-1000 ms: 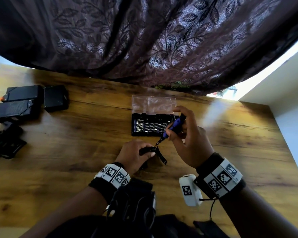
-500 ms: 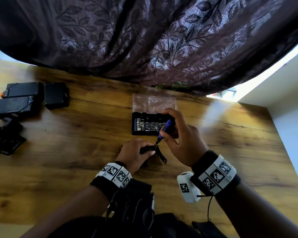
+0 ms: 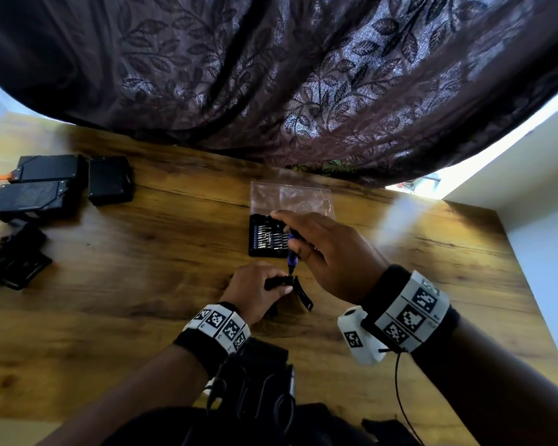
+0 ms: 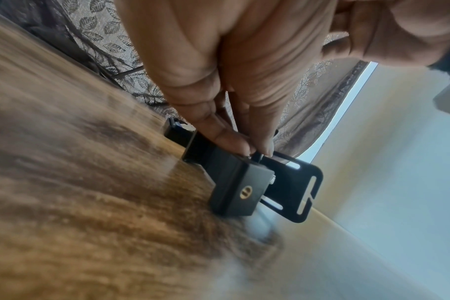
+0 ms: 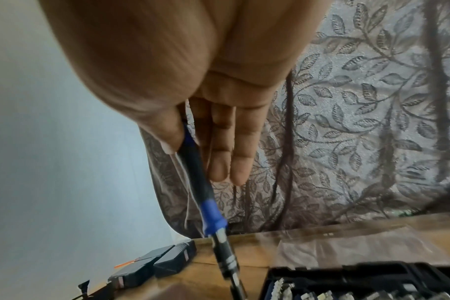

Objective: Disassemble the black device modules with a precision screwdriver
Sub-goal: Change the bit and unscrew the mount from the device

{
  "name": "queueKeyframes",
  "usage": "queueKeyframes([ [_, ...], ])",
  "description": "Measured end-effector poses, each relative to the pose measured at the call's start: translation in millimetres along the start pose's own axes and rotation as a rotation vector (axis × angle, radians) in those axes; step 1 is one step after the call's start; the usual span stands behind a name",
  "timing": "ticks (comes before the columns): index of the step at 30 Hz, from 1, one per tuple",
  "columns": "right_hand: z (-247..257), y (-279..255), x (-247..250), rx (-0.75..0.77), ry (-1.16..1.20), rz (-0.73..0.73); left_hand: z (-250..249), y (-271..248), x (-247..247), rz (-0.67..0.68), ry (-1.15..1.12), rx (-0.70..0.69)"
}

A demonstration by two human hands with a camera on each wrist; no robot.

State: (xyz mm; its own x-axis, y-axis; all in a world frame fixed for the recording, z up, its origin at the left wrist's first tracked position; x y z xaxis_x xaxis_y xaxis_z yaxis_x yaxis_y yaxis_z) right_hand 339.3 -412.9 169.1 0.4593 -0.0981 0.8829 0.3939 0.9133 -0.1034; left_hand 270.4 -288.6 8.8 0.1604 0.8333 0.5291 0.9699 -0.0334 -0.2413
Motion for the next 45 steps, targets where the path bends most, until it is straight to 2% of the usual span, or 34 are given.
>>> queueKeyframes([
  [5,5,7,15,0.113,-0.094,0.060,-1,1,0,-0.001,0.022,-0.005],
  [8,11,13,19,0.130,-0.302,0.085,0,1,0,0.003,0.019,0.002],
  [9,12,15,21,0.122,-0.388,0.101,-1,1,0,0.008,0.021,0.003],
  [13,14,23,27,-0.078,-0.522,0.349,-3,3,0,0.019,0.033,0.008],
  [19,21,22,17,-0.060,-0.491,0.527,-2,1,0,0.018,0.025,0.008],
  [26,29,29,17,-0.099,-0.703,0.508,-5,-1,0,0.048,0.021,0.010],
  [31,34,31,21,-0.035,-0.531,0.561,-5,-4,5,0.119,-0.069,0.071],
  [36,39,34,15,-0.042,-0.602,0.570,-2,-7,15,0.242,0.098,0.120],
  [41,37,38,12,-0.061,-0.712,0.549,1,-9,11,0.244,0.131,0.158],
  [45,35,36,13,-0.059,-0.579,0.565,-1,-11,10,0.246,0.152,0.181],
])
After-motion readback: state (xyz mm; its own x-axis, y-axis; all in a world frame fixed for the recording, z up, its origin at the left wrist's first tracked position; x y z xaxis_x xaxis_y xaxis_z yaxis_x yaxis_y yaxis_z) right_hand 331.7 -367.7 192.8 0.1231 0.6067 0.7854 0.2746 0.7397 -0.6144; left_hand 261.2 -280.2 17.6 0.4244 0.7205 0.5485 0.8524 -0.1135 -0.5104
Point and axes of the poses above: each hand's wrist, its own y-axis towards the middle knuckle, its own x-axis out of the back of the hand, z = x × y, the point moved 3 cm from there along y, towards the middle knuckle, and after that the axes turned 14 degrees about z, right-handed, at the moved point
